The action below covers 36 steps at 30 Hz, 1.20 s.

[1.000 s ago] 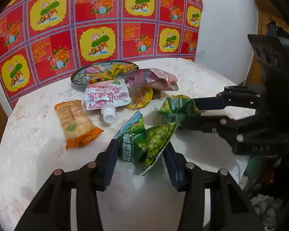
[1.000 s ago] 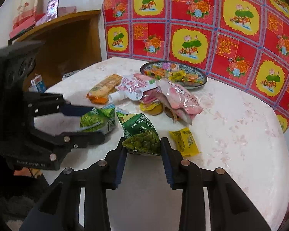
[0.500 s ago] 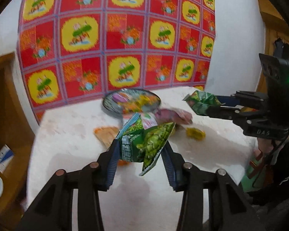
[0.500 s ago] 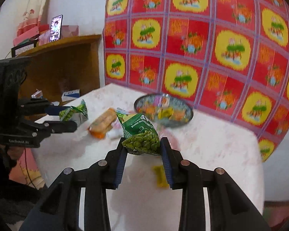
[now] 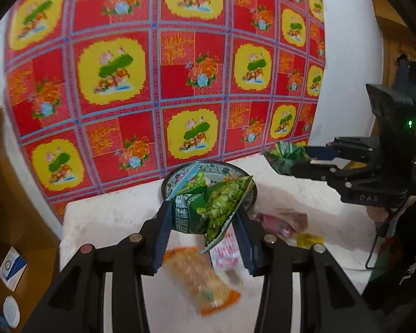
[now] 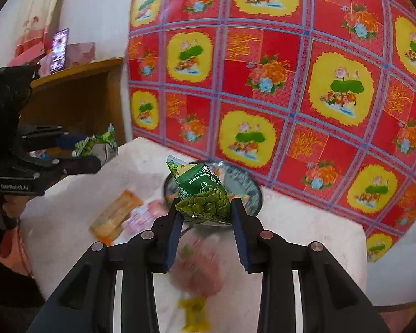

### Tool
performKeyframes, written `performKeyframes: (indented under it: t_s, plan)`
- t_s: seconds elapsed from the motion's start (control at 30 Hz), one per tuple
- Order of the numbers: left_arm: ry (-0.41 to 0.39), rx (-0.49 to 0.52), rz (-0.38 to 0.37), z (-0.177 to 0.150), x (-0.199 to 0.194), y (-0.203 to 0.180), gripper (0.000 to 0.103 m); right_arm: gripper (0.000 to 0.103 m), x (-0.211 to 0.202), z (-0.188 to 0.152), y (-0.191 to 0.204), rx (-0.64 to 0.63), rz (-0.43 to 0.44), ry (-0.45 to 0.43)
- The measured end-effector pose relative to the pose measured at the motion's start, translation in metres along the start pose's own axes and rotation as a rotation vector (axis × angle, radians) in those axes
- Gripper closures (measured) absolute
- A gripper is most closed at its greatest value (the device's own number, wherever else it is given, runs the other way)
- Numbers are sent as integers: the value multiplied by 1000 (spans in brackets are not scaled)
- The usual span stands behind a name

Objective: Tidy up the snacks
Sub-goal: 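Carry both green pea bags over the plate with both tools, then open both tools to drop the green bags onto the plate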

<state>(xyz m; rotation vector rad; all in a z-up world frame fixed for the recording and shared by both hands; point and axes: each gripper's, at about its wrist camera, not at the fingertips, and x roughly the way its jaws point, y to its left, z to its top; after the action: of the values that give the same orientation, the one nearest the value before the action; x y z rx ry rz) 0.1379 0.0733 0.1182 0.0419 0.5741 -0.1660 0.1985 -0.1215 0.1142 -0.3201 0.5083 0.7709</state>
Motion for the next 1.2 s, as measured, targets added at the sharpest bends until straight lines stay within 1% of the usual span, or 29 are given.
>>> performKeyframes:
  t_s: [0.07, 0.13, 0.17, 0.23, 0.37, 0.47, 0.53, 0.6, 0.77, 0.9, 0.97, 1.03, 1.07, 1.1, 1.17, 1.2]
  plan:
    - [57, -14, -20, 9, 26, 5, 57, 68, 14, 7, -11, 7, 4, 10]
    - [138, -37, -52, 15, 57, 10, 57, 68, 31, 13, -21, 19, 5, 32]
    - [176, -44, -59, 18, 74, 12, 57, 68, 40, 15, -25, 23, 6, 46]
    - [217, -57, -55, 21, 97, 16, 57, 68, 61, 17, -32, 29, 6, 77]
    - [242, -77, -50, 25, 127, 24, 57, 68, 102, 14, -40, 47, 6, 137]
    - [270, -88, -65, 25, 143, 28, 57, 68, 128, 12, -45, 43, -27, 167]
    - [289, -85, -55, 22, 152, 28, 57, 68, 141, 11, -50, 58, -29, 193]
    - [288, -76, -60, 19, 154, 27, 57, 68, 149, 10, -53, 63, -34, 204]
    - [266, -49, -37, 18, 150, 25, 57, 67, 158, 7, -56, 77, -31, 213]
    - [230, -57, -13, 19, 143, 29, 57, 66, 155, 8, -52, 59, -22, 191]
    - [224, -65, -6, 20, 141, 33, 57, 66, 151, 9, -52, 51, -20, 173]
    - [227, -60, 4, 19, 144, 35, 57, 60, 150, 10, -51, 46, -19, 159]
    - [227, -56, 13, 18, 145, 35, 55, 55, 149, 10, -51, 44, -22, 160]
    - [228, -55, 20, 17, 146, 36, 54, 52, 149, 10, -50, 43, -26, 160]
    - [232, -59, 17, 17, 147, 36, 46, 52, 148, 12, -50, 40, -29, 154]
    - [227, -63, 7, 18, 147, 35, 46, 51, 147, 12, -50, 39, -32, 151]
